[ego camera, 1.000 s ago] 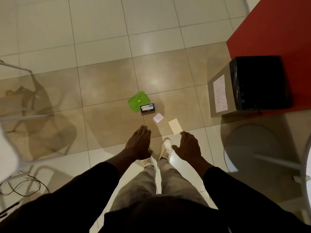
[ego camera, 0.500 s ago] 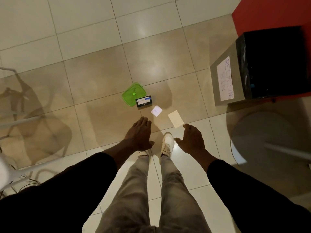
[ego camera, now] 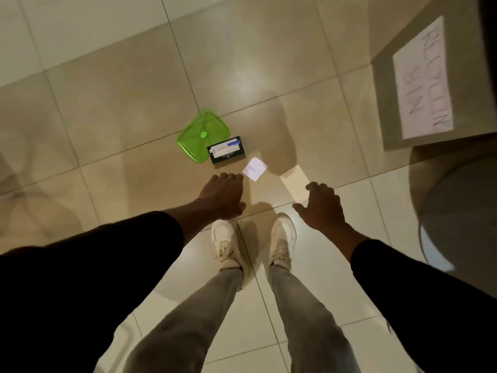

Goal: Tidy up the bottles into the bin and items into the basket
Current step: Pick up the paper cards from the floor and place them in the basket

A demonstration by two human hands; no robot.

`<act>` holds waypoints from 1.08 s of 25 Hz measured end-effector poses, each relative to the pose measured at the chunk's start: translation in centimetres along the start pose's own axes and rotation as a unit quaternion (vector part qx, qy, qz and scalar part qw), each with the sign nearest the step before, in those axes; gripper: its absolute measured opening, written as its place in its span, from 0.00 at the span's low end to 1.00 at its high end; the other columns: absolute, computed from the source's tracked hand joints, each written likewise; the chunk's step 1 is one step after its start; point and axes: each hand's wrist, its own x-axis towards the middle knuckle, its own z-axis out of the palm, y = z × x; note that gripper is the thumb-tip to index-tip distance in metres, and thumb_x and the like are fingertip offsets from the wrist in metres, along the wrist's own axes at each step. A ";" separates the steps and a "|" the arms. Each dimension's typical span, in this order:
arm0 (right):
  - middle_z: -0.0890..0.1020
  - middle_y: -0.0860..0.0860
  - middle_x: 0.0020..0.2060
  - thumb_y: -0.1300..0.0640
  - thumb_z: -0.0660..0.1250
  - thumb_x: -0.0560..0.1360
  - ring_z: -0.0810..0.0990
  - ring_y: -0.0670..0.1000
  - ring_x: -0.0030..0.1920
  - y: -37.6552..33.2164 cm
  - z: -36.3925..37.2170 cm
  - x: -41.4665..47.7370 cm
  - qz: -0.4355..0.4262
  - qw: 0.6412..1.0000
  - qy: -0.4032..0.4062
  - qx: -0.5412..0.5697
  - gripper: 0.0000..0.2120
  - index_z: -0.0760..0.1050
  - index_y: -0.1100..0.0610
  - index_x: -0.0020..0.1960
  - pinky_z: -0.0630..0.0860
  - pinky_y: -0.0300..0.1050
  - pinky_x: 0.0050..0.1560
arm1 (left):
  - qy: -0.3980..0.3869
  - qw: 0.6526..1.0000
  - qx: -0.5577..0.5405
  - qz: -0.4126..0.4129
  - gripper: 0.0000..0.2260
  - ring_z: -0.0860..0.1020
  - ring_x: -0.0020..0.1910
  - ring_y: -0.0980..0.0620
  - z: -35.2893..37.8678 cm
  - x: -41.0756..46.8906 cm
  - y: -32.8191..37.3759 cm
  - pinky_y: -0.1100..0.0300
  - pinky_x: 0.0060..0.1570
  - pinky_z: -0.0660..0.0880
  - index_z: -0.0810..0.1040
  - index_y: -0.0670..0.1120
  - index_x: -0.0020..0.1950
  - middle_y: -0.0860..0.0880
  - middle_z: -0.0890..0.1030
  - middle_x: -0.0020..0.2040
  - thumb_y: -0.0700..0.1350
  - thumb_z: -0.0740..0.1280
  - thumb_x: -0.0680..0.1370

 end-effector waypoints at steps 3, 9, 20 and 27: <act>0.78 0.60 0.59 0.42 0.72 0.75 0.76 0.64 0.61 2.6 7.4 6.5 -0.016 0.999 0.006 -0.029 0.29 0.71 0.60 0.68 0.72 0.57 0.61 | -0.008 1.000 0.019 -0.008 0.27 0.78 0.62 0.39 7.0 7.9 -0.9 0.46 0.60 0.73 0.72 0.42 0.67 0.40 0.79 0.63 0.58 0.71 0.77; 0.76 0.58 0.58 0.45 0.72 0.75 0.76 0.60 0.58 6.1 16.5 16.4 -0.047 0.992 0.035 -0.110 0.26 0.70 0.58 0.66 0.73 0.56 0.58 | 0.043 0.993 -0.058 -0.094 0.24 0.79 0.58 0.38 17.2 20.3 -2.0 0.50 0.45 0.70 0.70 0.41 0.67 0.40 0.77 0.62 0.55 0.70 0.79; 0.76 0.60 0.57 0.45 0.82 0.66 0.76 0.63 0.58 8.9 23.6 21.2 0.082 0.989 0.113 -0.049 0.36 0.67 0.60 0.63 0.76 0.59 0.55 | 0.160 0.955 -0.127 -0.214 0.32 0.79 0.58 0.38 23.1 27.7 -1.1 0.46 0.43 0.73 0.68 0.41 0.70 0.40 0.72 0.65 0.53 0.79 0.74; 0.82 0.62 0.56 0.50 0.76 0.74 0.80 0.65 0.58 8.7 21.7 19.1 0.104 0.988 0.052 0.102 0.20 0.77 0.60 0.59 0.79 0.57 0.54 | 0.129 0.941 -0.200 -0.242 0.15 0.76 0.61 0.41 21.2 25.7 -0.4 0.47 0.52 0.80 0.80 0.46 0.60 0.42 0.76 0.62 0.51 0.76 0.77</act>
